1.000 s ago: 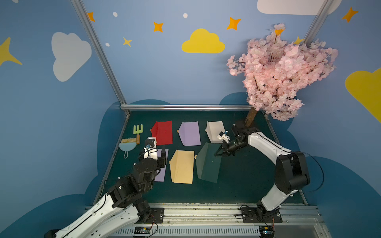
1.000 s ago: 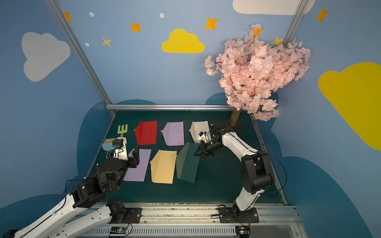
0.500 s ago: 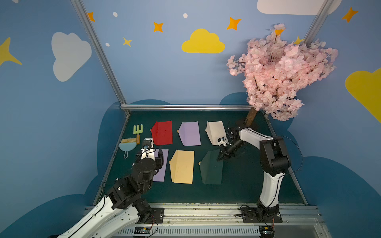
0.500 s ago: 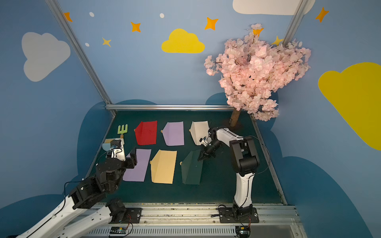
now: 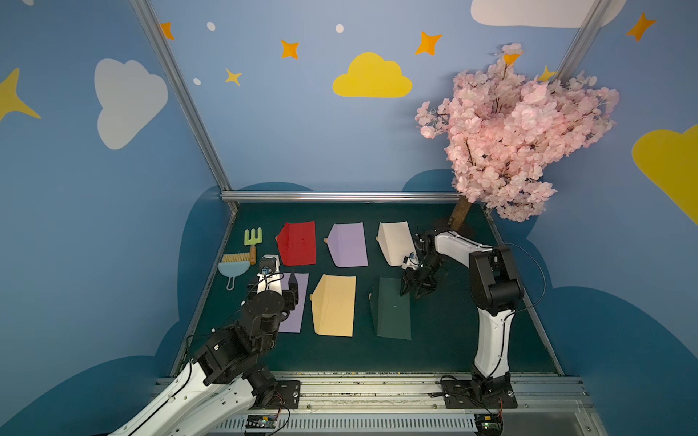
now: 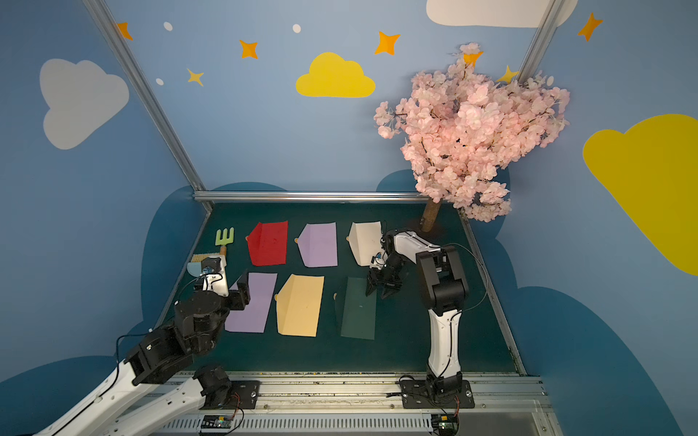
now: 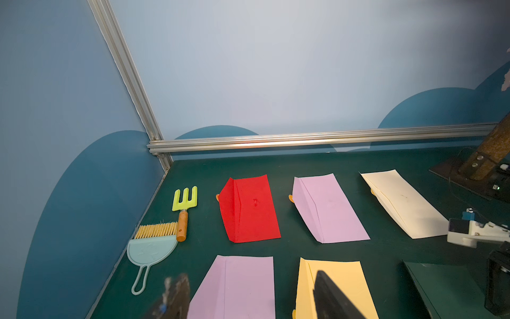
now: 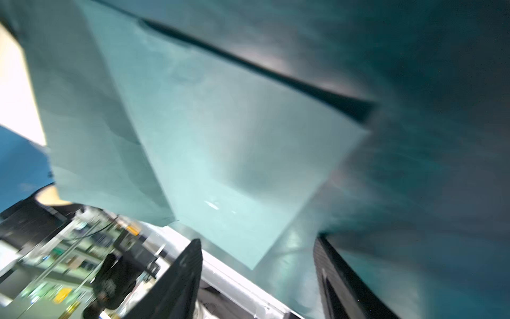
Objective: Open the envelope
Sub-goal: Place the envelope at the center of the board, then reset both arms
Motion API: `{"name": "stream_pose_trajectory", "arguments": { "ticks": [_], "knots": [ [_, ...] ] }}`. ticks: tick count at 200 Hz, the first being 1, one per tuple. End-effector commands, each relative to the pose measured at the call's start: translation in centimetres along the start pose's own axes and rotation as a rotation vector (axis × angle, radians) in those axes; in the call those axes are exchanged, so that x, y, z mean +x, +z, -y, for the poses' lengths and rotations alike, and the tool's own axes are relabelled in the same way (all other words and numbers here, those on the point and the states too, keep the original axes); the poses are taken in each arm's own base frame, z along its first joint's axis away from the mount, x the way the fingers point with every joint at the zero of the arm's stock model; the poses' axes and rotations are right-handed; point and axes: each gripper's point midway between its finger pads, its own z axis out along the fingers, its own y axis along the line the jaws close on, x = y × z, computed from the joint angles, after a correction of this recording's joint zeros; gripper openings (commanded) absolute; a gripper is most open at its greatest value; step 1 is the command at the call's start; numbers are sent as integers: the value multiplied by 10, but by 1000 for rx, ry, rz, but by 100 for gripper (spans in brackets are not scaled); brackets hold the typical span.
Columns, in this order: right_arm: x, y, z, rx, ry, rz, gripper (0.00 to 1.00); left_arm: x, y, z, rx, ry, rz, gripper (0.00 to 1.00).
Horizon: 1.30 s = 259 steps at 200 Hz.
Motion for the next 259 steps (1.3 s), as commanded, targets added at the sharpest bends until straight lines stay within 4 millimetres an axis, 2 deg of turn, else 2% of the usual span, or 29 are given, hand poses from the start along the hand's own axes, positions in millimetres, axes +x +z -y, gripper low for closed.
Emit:
{"name": "stream_pose_trajectory", "arguments": {
  "ticks": [1, 15, 42, 75, 94, 110, 131, 147, 155, 173, 196, 218, 227, 245, 254, 256, 259],
  "knots": [
    [-1, -27, 18, 119, 37, 62, 69, 4, 3, 1, 0, -6, -15, 72],
    [-1, -41, 20, 152, 43, 97, 70, 6, 5, 1, -4, -11, -24, 74],
    [0, -77, 9, 175, 28, 216, 72, 14, 16, -1, -3, -58, -65, 80],
    [-2, -127, 1, 203, -24, 445, 76, 29, 51, -10, -25, -141, -169, 85],
    [-3, -148, 8, 230, -9, 572, 76, 38, 76, -31, -65, -248, -215, 85],
    [-5, -157, 13, 254, -16, 666, 76, 52, 96, -61, -126, -333, -231, 85],
    [-9, -166, 24, 289, 17, 760, 77, 86, 122, -96, -213, -425, -277, 85],
    [-12, -170, 27, 299, 14, 815, 77, 116, 142, -116, -298, -431, -293, 84],
    [-13, -172, 30, 313, 11, 840, 77, 126, 152, -121, -316, -410, -279, 84],
    [-15, -174, 38, 356, -4, 886, 77, 142, 174, -112, -250, -357, -253, 82],
    [-15, -176, 56, 399, 10, 945, 77, 160, 188, -100, -182, -300, -233, 77],
    [-19, -181, 70, 392, 5, 1068, 77, 144, 190, -91, -112, -229, -131, 69],
    [-20, -182, 75, 389, 10, 1134, 77, 136, 189, -89, -97, -208, -76, 69],
    [-18, -180, 87, 434, -7, 1248, 75, 143, 196, -76, -34, -181, -95, 69],
    [-15, -184, 91, 456, -3, 1324, 75, 146, 203, -65, 8, -143, -109, 69],
    [-13, -176, 96, 459, 7, 1322, 75, 148, 205, -61, 17, -132, -116, 69],
    [-12, -177, 98, 464, 9, 1365, 75, 150, 208, -55, 34, -113, -125, 69]
  ]
}}
